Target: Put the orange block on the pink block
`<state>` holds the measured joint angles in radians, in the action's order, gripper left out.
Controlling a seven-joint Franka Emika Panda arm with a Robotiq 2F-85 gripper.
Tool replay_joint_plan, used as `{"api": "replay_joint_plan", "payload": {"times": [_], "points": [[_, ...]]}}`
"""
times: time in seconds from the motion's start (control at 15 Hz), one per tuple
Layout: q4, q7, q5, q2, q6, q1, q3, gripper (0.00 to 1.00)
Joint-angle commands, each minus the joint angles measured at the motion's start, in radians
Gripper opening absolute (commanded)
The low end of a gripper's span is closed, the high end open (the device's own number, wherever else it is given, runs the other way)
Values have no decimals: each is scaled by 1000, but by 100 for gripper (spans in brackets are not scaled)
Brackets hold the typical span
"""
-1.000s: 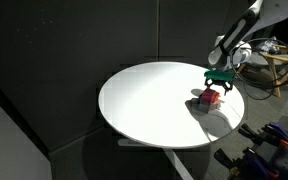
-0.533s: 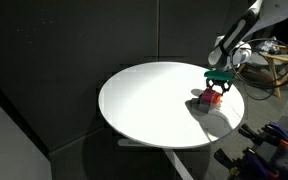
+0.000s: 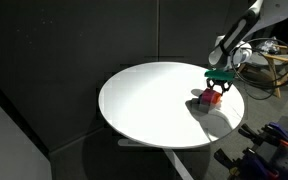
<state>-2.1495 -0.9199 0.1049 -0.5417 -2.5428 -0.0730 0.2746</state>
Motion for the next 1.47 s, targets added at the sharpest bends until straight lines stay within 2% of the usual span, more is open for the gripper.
{"api": "replay_joint_plan", "payload": {"times": [0.0, 0.4, 0.73, 1.13, 1.4], "points": [[-32, 17, -40, 53, 34, 16, 24, 32], [-74, 28, -132, 148, 74, 28, 46, 32], [-129, 76, -226, 258, 107, 28, 37, 32], [-213, 190, -355, 381, 109, 20, 14, 32], [-262, 312, -413, 466, 132, 6, -9, 32]]}}
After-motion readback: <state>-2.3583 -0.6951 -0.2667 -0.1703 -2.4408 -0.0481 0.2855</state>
